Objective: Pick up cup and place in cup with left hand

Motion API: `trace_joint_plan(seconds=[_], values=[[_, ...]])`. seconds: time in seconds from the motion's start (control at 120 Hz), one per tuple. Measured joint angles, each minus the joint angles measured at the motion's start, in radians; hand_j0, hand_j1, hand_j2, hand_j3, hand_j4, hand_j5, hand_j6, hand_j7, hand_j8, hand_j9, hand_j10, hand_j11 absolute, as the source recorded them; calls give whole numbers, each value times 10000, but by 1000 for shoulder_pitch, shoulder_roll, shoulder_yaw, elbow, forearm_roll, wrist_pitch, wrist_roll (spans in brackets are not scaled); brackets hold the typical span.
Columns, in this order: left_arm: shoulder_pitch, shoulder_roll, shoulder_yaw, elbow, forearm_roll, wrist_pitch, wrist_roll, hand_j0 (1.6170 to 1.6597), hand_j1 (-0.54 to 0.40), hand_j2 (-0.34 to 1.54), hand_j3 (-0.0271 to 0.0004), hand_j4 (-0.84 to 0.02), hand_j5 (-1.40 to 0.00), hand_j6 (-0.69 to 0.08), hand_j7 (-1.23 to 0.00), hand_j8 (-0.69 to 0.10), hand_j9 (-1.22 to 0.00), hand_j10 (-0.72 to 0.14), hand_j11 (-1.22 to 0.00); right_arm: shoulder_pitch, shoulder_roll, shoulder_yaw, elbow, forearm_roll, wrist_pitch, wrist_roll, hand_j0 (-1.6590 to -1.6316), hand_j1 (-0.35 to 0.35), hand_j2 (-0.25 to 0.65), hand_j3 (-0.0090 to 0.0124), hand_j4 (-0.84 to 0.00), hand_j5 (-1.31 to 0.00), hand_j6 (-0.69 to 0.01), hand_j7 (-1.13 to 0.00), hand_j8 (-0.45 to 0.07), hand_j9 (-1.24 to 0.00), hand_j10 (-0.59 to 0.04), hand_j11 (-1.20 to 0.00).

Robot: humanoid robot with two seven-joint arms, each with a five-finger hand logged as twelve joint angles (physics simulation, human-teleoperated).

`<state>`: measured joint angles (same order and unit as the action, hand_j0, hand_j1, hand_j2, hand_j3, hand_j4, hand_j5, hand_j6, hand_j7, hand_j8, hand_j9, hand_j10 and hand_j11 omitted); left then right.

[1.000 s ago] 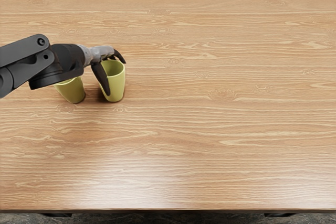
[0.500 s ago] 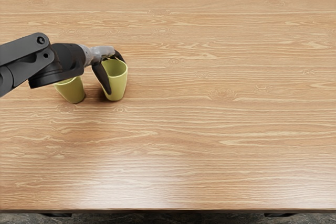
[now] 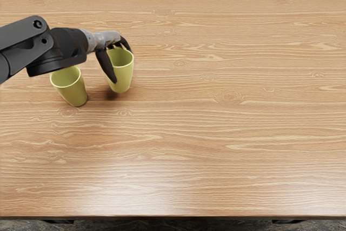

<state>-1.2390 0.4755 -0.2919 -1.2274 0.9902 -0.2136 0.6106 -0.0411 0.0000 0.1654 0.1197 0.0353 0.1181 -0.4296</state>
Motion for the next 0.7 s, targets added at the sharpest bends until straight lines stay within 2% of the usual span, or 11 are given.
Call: trace_joint_plan(seconds=[0.217, 0.342, 0.408, 0.442, 0.7], values=[[-50, 16, -5, 0, -25, -32, 0, 16570, -780, 1059, 0, -4040, -5467, -3840, -5417, -4008, -5392, -4092, -5396, 1, 0, 0, 0, 0, 0, 0, -16581, -3491, 1, 0, -2, 0, -3, 0, -2, 0, -1, 0], [-69, 34, -7, -1, -39, -49, 0, 16572, -939, 1047, 0, -4127, -5446, -3648, -5442, -4093, -5430, -4135, -5434, 1, 0, 0, 0, 0, 0, 0, -16581, -3491, 0, 0, -3, 0, -4, 0, -3, 0, -2, 0], [-79, 60, -7, -2, -49, -59, 0, 16572, -851, 1242, 0, -4099, -5514, -3759, -5460, -4103, -5457, -4130, -5465, 1, 0, 0, 0, 0, 0, 0, -16581, -3491, 0, 0, -2, 0, -4, 0, -3, 0, -2, 0], [-89, 73, -8, -3, -55, -65, 0, 16575, -1136, 1469, 0, -4139, -5492, -3633, -5464, -4132, -5460, -4154, -5465, 1, 0, 0, 0, 0, 0, 0, -16581, -3491, 0, 0, -3, 0, -4, 0, -3, 0, -2, 0], [-129, 163, -15, -11, -98, -125, 0, 16569, -904, 747, 0, -4215, -5547, -3617, -5512, -4214, -5527, -4212, -5525, 2, 0, 0, 0, 0, 1, 0, -16581, -3491, 0, 0, -3, 0, -4, 0, -3, 0, -2, 0]])
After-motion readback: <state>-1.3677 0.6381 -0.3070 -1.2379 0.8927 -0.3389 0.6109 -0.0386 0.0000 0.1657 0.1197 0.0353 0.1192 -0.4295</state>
